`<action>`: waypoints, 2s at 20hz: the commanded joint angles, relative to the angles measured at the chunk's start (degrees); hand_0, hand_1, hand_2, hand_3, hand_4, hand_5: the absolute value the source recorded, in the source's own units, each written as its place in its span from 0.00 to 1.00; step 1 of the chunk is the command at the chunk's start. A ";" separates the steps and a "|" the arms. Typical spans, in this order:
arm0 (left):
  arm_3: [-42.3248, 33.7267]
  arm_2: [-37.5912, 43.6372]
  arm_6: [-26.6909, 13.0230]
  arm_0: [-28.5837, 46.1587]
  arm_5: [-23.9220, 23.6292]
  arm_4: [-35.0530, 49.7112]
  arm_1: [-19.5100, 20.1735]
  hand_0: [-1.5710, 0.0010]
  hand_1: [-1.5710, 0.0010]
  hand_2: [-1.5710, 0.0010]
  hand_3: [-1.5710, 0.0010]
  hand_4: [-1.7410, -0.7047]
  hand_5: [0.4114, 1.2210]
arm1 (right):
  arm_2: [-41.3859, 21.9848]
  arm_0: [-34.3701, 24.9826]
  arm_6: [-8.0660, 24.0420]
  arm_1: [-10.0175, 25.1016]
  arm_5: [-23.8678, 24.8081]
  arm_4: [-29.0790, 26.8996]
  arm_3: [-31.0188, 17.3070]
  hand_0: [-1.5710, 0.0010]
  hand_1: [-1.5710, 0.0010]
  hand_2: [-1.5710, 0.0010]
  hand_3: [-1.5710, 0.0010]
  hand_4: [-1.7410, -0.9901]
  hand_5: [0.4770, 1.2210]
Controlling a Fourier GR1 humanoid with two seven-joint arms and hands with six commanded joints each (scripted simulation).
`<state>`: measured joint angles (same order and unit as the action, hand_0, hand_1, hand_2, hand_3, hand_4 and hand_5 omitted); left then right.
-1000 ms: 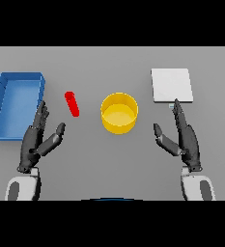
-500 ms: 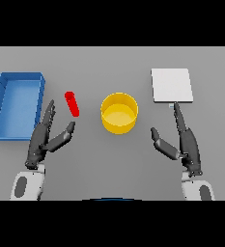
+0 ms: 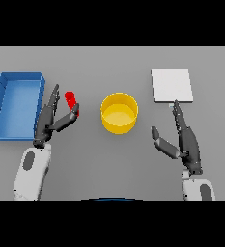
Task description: Pick up the red beaker and tilt it to pour out 1 green nut into yellow bowl. Pick up the yellow bowl and place it on the metallic measuring scale.
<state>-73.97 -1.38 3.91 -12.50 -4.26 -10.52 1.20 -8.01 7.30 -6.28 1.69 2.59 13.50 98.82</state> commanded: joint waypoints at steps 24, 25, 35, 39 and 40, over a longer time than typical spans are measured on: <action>28.08 6.14 17.64 -18.70 -8.07 -2.16 -3.72 0.21 0.20 0.20 0.29 0.16 0.85 | 0.01 0.39 -0.57 -0.12 0.39 0.45 -0.17 1.00 1.00 1.00 1.00 0.68 0.28; 27.51 6.22 17.74 -18.31 -8.30 -2.01 -3.77 0.17 0.16 0.16 0.23 0.13 0.87 | 0.06 0.07 -0.39 0.00 0.24 0.32 -0.15 1.00 1.00 1.00 1.00 0.68 0.28; 19.19 2.12 10.01 -20.13 -7.67 -7.82 -0.28 0.02 0.02 0.02 0.03 0.01 0.89 | -0.25 -0.80 -1.43 0.43 2.45 3.86 -1.97 1.00 1.00 1.00 1.00 0.84 0.24; 15.61 -6.24 4.68 -21.82 -4.52 -17.40 5.32 0.01 0.01 0.01 0.01 0.01 0.89 | -0.24 -0.22 -2.41 0.93 2.07 3.76 -1.47 1.00 1.00 1.00 1.00 0.86 0.25; 14.96 -7.52 3.81 -21.94 -3.77 -18.64 5.97 0.01 0.01 0.01 0.01 0.01 0.89 | -0.49 -0.45 -2.18 0.47 2.11 3.74 -1.50 1.00 1.00 1.00 1.00 0.86 0.25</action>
<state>-59.02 -8.90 7.84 -34.45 -7.97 -29.06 7.16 -8.52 6.84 -8.46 2.14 4.69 17.24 97.33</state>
